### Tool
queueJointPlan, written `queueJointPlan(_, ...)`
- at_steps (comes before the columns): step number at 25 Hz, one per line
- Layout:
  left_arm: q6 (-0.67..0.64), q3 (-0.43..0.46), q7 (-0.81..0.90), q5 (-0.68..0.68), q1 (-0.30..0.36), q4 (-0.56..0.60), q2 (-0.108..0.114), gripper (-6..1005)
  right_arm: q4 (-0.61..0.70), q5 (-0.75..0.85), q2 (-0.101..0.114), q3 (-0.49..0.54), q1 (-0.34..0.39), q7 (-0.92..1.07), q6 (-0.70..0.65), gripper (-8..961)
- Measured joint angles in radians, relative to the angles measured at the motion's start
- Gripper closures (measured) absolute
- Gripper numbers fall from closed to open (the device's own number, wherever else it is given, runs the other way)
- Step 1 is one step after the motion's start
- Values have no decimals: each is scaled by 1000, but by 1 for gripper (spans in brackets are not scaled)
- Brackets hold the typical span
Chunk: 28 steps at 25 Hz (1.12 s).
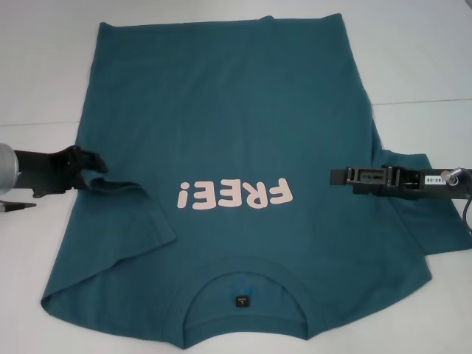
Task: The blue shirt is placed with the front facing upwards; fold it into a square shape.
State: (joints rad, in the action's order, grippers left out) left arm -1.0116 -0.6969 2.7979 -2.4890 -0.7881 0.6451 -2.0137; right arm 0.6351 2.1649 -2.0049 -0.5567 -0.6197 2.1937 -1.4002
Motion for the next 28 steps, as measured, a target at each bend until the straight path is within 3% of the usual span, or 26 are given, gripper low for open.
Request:
queueJointPlan(8,112,-9,-6,-1,7,-73,-7,469,0,1,0,0,3,0,1,56)
queueJointPlan(16,197,-5,-45,19,-39,-128,-38,468,0,1,0,0,11,0,-1,56)
queueJointPlan(23,218,-1,-270,266,-45,-82,-58,467,0,1,-2,0,14,-6,5,56)
queueJointPlan(28,164,-3,-330,343,-8,-77,-49,468,-1,0,-3,0,14,-16,8,56)
